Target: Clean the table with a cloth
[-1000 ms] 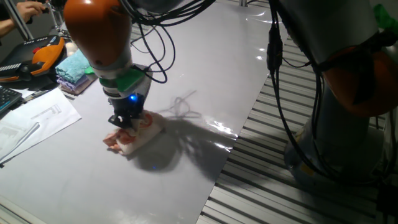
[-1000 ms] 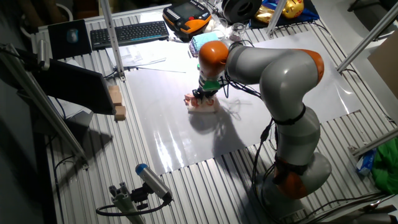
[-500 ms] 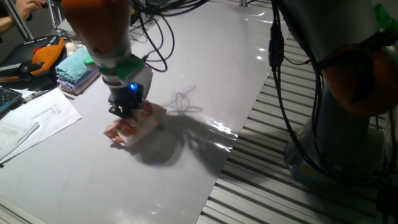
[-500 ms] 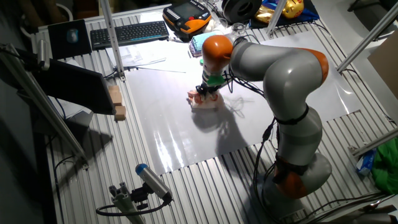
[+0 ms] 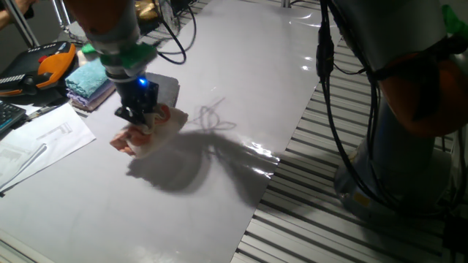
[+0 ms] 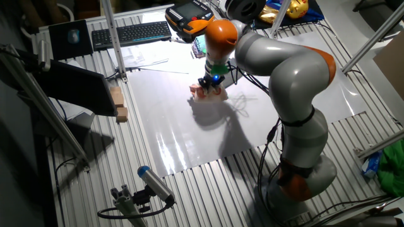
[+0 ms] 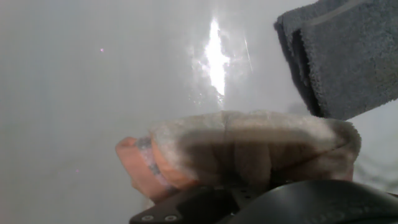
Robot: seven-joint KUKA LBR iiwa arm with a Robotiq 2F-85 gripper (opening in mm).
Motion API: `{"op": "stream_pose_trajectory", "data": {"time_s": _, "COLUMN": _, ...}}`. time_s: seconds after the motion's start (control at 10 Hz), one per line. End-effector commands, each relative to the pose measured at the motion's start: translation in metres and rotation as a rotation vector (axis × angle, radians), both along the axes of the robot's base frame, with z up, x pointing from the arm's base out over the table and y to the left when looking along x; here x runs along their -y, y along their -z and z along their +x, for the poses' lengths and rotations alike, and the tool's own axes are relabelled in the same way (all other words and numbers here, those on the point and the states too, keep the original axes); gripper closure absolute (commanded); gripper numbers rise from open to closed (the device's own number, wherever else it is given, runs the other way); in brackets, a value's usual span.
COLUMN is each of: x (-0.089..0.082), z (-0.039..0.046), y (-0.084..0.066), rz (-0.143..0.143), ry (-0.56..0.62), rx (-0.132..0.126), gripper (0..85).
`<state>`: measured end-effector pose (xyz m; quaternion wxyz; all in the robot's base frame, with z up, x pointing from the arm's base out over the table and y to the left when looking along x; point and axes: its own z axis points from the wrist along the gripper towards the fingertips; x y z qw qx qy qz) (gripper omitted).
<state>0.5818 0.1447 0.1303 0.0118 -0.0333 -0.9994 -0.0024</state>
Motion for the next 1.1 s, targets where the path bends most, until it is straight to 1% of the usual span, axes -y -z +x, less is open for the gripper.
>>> {"op": "stream_pose_trajectory", "data": {"time_s": 0.0, "x": -0.004, "z": -0.0008, "y": -0.006, "rz": -0.004, "ry": 0.003, "rx": 0.008, "gripper": 85.0}}
{"op": "stream_pose_trajectory", "data": {"time_s": 0.1, "x": -0.009, "z": -0.0034, "y": 0.001, "rz": -0.010, "ry": 0.011, "rx": 0.019, "gripper": 85.0}}
{"op": "stream_pose_trajectory", "data": {"time_s": 0.2, "x": -0.014, "z": -0.0047, "y": 0.005, "rz": -0.015, "ry": 0.020, "rx": 0.021, "gripper": 85.0}}
{"op": "stream_pose_trajectory", "data": {"time_s": 0.3, "x": -0.015, "z": -0.0039, "y": 0.004, "rz": -0.017, "ry": 0.019, "rx": 0.015, "gripper": 85.0}}
{"op": "stream_pose_trajectory", "data": {"time_s": 0.4, "x": -0.015, "z": -0.0038, "y": 0.004, "rz": -0.015, "ry": 0.013, "rx": 0.015, "gripper": 85.0}}
{"op": "stream_pose_trajectory", "data": {"time_s": 0.7, "x": -0.015, "z": -0.0038, "y": 0.004, "rz": -0.023, "ry": 0.005, "rx": 0.027, "gripper": 85.0}}
{"op": "stream_pose_trajectory", "data": {"time_s": 0.9, "x": -0.015, "z": -0.0038, "y": 0.004, "rz": -0.041, "ry": 0.026, "rx": 0.032, "gripper": 85.0}}
{"op": "stream_pose_trajectory", "data": {"time_s": 1.0, "x": -0.015, "z": -0.0038, "y": 0.004, "rz": -0.018, "ry": 0.032, "rx": 0.030, "gripper": 85.0}}
